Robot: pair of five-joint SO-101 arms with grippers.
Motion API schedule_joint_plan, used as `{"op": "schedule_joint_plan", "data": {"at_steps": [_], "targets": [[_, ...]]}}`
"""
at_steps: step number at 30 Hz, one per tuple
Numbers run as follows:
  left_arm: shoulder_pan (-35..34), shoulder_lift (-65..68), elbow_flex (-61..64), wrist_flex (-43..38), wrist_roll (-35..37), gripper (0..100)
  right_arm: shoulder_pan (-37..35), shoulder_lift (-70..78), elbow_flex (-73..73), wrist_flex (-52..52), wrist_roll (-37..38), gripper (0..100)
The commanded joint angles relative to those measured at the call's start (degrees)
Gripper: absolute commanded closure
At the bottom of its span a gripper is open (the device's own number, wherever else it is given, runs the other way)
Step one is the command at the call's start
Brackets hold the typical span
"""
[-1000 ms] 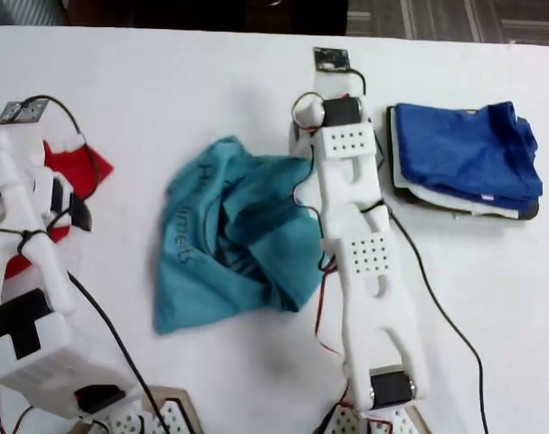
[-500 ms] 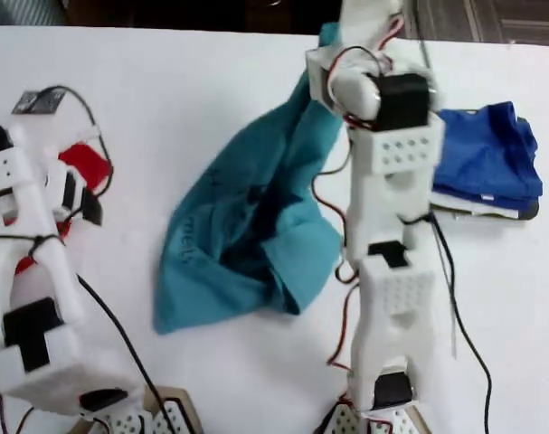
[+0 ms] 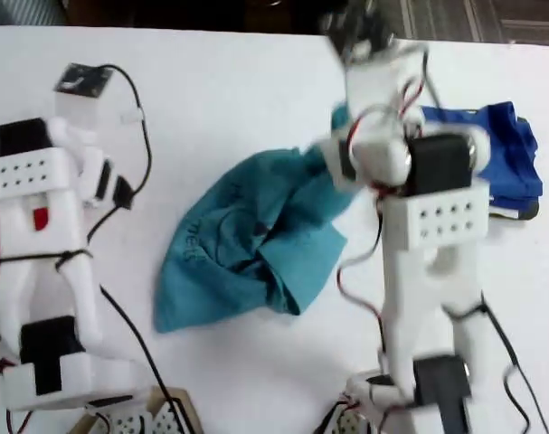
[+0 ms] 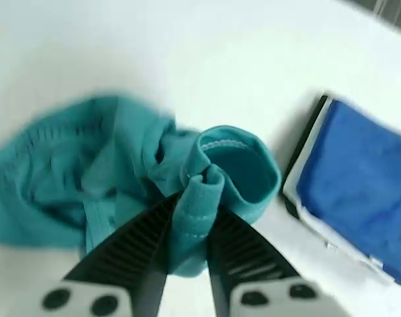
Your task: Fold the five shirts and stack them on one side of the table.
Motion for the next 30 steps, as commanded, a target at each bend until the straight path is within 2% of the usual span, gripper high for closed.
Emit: {"op": "schedule_joint_plan", "data": {"at_steps": [1,7,11,16,23,30], "targets": [[5.54,1.58,-3.82,-0.44,0.44,76,5.23,-15.43,30.42,-9.89,5.19,97.8],[13.98,13.63,-14.64,0.09,4.75,76,16.57,-35.03,60.57,-20.35,15.38,97.8],[18.99,24.09,-26.95,3.6,7.03,76,25.71,-43.21,69.71,-23.08,20.48,97.8],[27.08,34.29,-41.71,12.13,8.79,76,36.09,-46.99,78.42,-27.65,25.76,97.8],[34.64,42.99,-42.68,12.31,8.79,76,38.46,-47.25,83.69,-32.4,25.76,97.8],[38.42,43.34,-41.19,12.48,8.53,77,40.75,-47.52,85.19,-33.54,25.67,97.8]]}}
